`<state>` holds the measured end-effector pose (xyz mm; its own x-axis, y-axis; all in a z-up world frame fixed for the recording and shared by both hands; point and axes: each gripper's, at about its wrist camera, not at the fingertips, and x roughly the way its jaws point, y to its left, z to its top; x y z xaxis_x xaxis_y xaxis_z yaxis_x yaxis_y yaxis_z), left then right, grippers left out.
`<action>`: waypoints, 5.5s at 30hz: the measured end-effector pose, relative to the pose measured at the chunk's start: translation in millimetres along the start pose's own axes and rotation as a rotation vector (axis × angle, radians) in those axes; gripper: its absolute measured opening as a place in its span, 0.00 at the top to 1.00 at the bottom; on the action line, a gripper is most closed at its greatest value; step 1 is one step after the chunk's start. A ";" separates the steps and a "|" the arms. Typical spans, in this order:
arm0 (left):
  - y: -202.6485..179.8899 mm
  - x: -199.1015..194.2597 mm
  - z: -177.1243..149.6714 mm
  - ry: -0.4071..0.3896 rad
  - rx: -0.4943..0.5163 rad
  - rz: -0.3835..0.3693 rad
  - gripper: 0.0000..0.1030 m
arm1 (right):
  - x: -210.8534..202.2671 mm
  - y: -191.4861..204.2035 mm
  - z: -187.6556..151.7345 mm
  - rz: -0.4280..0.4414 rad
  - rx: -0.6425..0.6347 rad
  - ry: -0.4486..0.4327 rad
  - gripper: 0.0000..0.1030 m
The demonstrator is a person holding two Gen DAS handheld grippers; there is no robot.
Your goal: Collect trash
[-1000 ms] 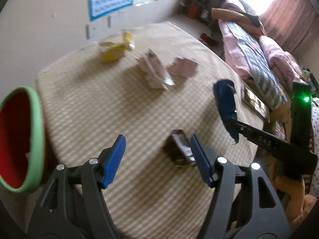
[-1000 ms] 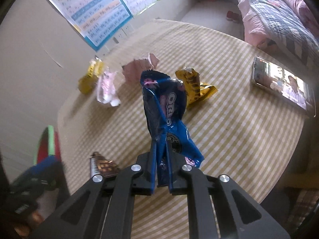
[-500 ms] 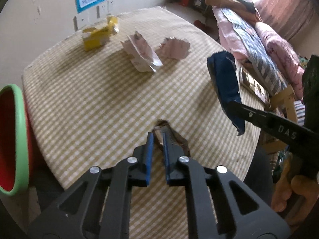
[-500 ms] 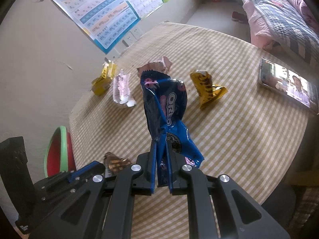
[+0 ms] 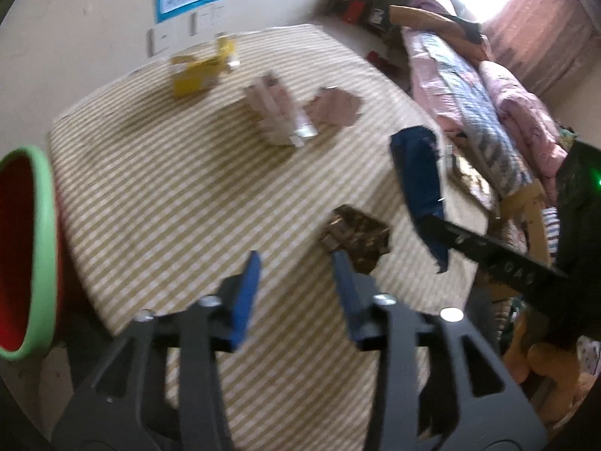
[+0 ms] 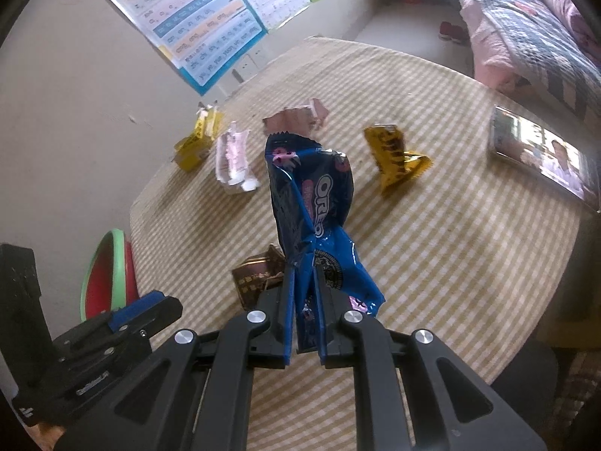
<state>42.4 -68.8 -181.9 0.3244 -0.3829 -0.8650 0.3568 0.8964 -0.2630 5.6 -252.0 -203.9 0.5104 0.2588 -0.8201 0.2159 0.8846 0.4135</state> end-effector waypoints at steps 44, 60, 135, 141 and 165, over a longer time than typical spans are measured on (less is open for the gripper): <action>-18.9 67.4 12.9 0.110 0.123 0.064 0.94 | -9.7 -28.3 -6.9 0.010 0.058 0.007 0.89; -2.2 13.9 8.4 -0.007 0.039 0.052 0.49 | -5.5 -23.1 -8.5 0.023 0.055 0.019 0.89; 77.7 -69.4 -10.5 -0.210 -0.123 0.138 0.54 | 17.1 106.1 -29.9 0.095 -0.226 0.134 0.89; 103.9 -83.9 -12.5 -0.243 -0.179 0.180 0.54 | 24.8 131.2 -34.1 0.125 -0.291 0.159 0.89; 187.8 -122.8 -45.4 -0.304 -0.362 0.290 0.54 | 47.1 218.4 -54.6 0.178 -0.488 0.216 0.89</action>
<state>29.8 156.7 -144.5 0.6218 -0.1080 -0.7757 -0.0916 0.9736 -0.2090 31.3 -25.4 -173.9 0.3108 0.4486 -0.8379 -0.2948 0.8836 0.3637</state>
